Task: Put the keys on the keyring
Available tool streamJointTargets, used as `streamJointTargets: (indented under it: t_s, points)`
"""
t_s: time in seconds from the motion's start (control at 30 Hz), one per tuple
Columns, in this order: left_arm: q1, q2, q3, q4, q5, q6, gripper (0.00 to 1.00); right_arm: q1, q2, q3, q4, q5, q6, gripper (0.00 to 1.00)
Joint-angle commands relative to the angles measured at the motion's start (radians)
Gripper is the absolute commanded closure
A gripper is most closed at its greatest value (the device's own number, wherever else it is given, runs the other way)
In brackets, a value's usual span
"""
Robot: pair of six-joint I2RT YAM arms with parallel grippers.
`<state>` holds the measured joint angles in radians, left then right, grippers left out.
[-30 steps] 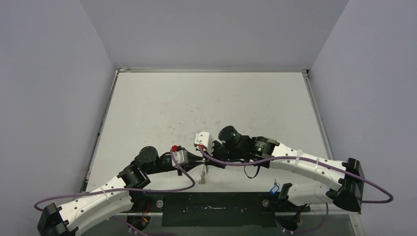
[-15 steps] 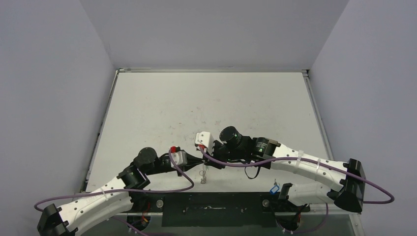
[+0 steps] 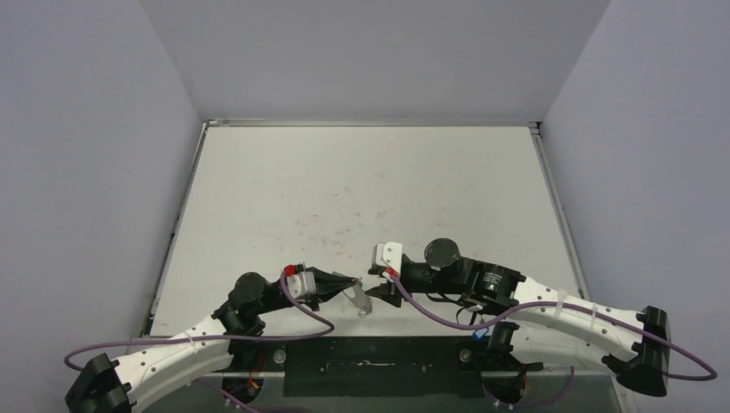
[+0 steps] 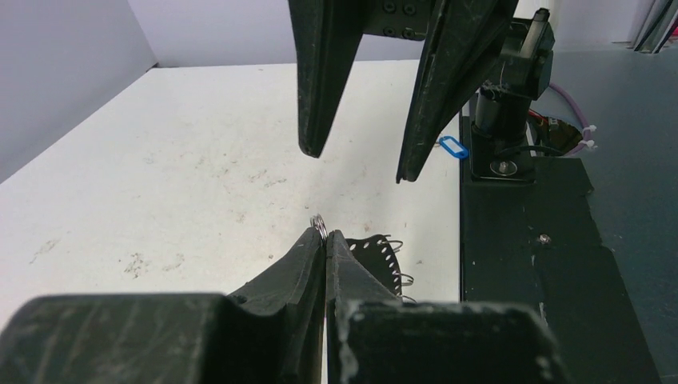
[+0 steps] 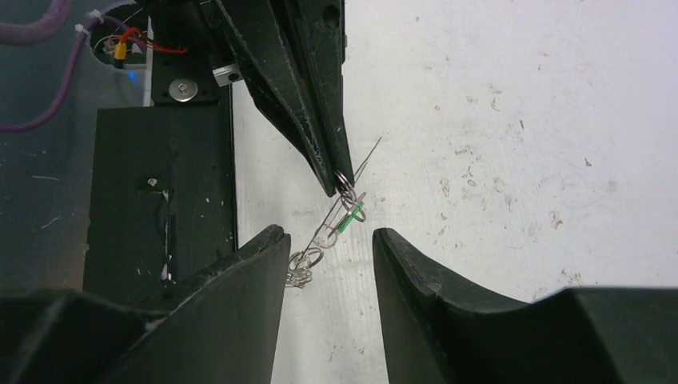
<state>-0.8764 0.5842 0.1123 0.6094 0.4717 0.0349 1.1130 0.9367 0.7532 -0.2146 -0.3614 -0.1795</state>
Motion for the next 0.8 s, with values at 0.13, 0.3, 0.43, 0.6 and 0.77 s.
streamJointTargets:
  t_s: [0.13,0.3,0.43,0.6,0.77]
  points:
    - [-0.003,0.01,-0.011,0.215,0.039,-0.024,1.0,-0.006,-0.033,-0.083,0.237,-0.068,-0.042,0.6]
    - [-0.003,-0.001,-0.013,0.202,0.046,-0.029,1.0,-0.007,0.004,-0.079,0.277,-0.093,-0.04,0.61]
    - [-0.003,-0.006,-0.011,0.192,0.056,-0.029,1.0,-0.008,0.03,-0.069,0.293,-0.095,-0.043,0.61]
    - [-0.003,-0.01,-0.009,0.19,0.059,-0.03,1.0,-0.011,0.044,-0.069,0.298,-0.092,-0.058,0.66]
    - [-0.003,-0.011,-0.007,0.19,0.058,-0.03,1.0,-0.016,0.056,-0.075,0.298,-0.103,-0.056,0.91]
